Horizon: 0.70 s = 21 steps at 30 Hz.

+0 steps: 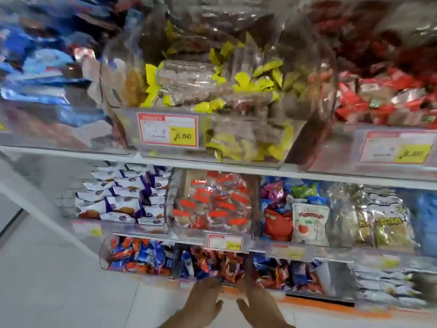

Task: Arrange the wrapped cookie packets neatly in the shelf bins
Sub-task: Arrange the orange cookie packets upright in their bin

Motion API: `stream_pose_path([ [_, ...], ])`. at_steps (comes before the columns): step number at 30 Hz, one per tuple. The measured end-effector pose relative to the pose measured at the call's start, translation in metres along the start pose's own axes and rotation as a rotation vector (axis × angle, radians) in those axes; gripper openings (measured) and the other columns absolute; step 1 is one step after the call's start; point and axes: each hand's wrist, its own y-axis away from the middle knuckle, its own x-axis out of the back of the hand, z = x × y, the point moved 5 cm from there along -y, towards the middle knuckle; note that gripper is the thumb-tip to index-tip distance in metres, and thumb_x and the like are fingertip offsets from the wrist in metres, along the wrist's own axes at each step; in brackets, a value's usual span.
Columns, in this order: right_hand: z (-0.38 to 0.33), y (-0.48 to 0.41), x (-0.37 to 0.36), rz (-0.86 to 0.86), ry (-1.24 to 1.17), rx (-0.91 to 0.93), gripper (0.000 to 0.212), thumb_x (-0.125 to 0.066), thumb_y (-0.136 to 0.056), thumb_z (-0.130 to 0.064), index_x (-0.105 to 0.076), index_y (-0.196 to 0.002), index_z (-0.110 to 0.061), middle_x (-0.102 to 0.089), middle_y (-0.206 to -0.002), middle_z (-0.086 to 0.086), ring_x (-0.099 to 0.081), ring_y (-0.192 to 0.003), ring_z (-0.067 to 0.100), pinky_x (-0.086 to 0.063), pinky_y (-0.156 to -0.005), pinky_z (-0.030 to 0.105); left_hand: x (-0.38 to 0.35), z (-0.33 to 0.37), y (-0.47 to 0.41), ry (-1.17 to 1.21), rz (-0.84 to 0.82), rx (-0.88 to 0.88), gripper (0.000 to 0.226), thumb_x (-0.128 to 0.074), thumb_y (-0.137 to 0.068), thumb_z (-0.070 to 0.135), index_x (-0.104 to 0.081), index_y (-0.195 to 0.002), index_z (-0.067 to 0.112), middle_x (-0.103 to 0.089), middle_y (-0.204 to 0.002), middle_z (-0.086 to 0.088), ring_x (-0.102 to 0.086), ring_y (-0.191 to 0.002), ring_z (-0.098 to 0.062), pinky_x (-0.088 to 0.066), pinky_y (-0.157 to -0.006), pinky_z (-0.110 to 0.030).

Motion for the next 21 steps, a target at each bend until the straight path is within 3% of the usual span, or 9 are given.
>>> stream_pose_path([
  [2, 0.016, -0.025, -0.018, 0.048, 0.078, 0.055, 0.072, -0.046, -0.094, -0.024, -0.003, -0.151, -0.023, -0.031, -0.151, 0.004, -0.052, -0.121, 0.018, -0.038, -0.094, 0.023, -0.024, -0.024, -0.022, 0.022, 0.07, -0.039, 0.029, -0.047, -0.086, 0.024, -0.057, -0.113, 0.022, -0.053, -0.121, 0.007, -0.056, -0.112, -0.021, -0.046, -0.092, -0.028],
  [3, 0.022, -0.035, -0.025, 0.094, 0.096, 0.083, 0.062, -0.045, -0.093, -0.021, -0.018, -0.149, -0.022, -0.037, -0.145, 0.003, -0.051, -0.121, 0.018, -0.038, -0.095, 0.023, -0.036, -0.036, -0.031, 0.042, 0.154, -0.089, 0.025, -0.045, -0.078, 0.025, -0.058, -0.099, 0.026, -0.057, -0.104, 0.01, -0.064, -0.096, -0.02, -0.053, -0.079, -0.027],
  [4, 0.025, -0.046, -0.032, 0.189, 0.126, 0.133, 0.054, -0.045, -0.09, -0.017, -0.034, -0.143, -0.021, -0.048, -0.135, 0.003, -0.055, -0.116, 0.018, -0.041, -0.091, 0.021, -0.048, -0.048, -0.039, 0.017, 0.203, -0.134, 0.024, -0.041, -0.069, 0.028, -0.056, -0.088, 0.03, -0.058, -0.09, 0.012, -0.066, -0.082, -0.016, -0.054, -0.068, -0.024],
  [6, 0.032, -0.063, -0.043, 0.428, 0.171, 0.267, 0.046, -0.053, -0.072, -0.017, -0.051, -0.118, -0.025, -0.065, -0.103, 0.0, -0.067, -0.084, 0.016, -0.049, -0.068, 0.017, -0.059, -0.064, -0.052, -0.103, 0.315, -0.176, 0.03, -0.036, -0.062, 0.033, -0.059, -0.082, 0.033, -0.06, -0.084, 0.012, -0.064, -0.077, -0.01, -0.053, -0.066, -0.021],
  [8, 0.042, -0.077, -0.057, 0.58, 0.237, 0.387, 0.05, -0.061, -0.053, -0.02, -0.052, -0.102, -0.029, -0.067, -0.085, -0.004, -0.065, -0.061, 0.013, -0.047, -0.049, 0.018, -0.061, -0.072, -0.062, -0.087, 0.419, -0.213, 0.031, -0.04, -0.069, 0.033, -0.066, -0.086, 0.029, -0.063, -0.092, 0.008, -0.063, -0.084, -0.012, -0.053, -0.073, -0.023],
  [10, 0.049, -0.088, -0.064, 0.716, 0.347, 0.444, 0.041, -0.059, -0.056, -0.022, -0.052, -0.097, -0.027, -0.065, -0.077, -0.004, -0.062, -0.056, 0.015, -0.044, -0.046, 0.022, -0.063, -0.086, -0.074, -0.037, 0.557, -0.276, 0.022, -0.047, -0.078, 0.033, -0.062, -0.091, 0.024, -0.058, -0.101, 0.007, -0.055, -0.092, -0.013, -0.046, -0.079, -0.026],
  [14, 0.062, -0.11, -0.079, 0.744, 0.403, 0.606, 0.029, -0.046, -0.076, -0.02, -0.062, -0.1, -0.019, -0.063, -0.081, 0.001, -0.062, -0.067, 0.023, -0.05, -0.052, 0.028, -0.069, -0.103, -0.093, -0.142, 0.639, -0.412, 0.02, -0.047, -0.081, 0.024, -0.053, -0.099, 0.022, -0.054, -0.106, 0.006, -0.047, -0.096, -0.012, -0.037, -0.08, -0.023],
  [18, 0.062, -0.117, -0.085, 0.8, 0.552, 0.697, 0.026, -0.048, -0.084, -0.021, -0.051, -0.11, -0.021, -0.063, -0.092, -0.001, -0.06, -0.079, 0.02, -0.044, -0.073, 0.029, -0.076, -0.115, -0.098, -0.17, 0.702, -0.472, 0.022, -0.045, -0.088, 0.025, -0.061, -0.1, 0.017, -0.058, -0.11, 0.005, -0.051, -0.102, -0.014, -0.038, -0.088, -0.029],
  [21, 0.06, -0.117, -0.088, 0.837, 0.651, 0.706, 0.025, -0.047, -0.085, -0.022, -0.055, -0.108, -0.021, -0.064, -0.095, -0.001, -0.061, -0.079, 0.02, -0.047, -0.071, 0.03, -0.076, -0.117, -0.095, -0.144, 0.745, -0.497, 0.023, -0.044, -0.089, 0.027, -0.063, -0.098, 0.016, -0.057, -0.11, 0.007, -0.05, -0.104, -0.011, -0.037, -0.091, -0.027],
])
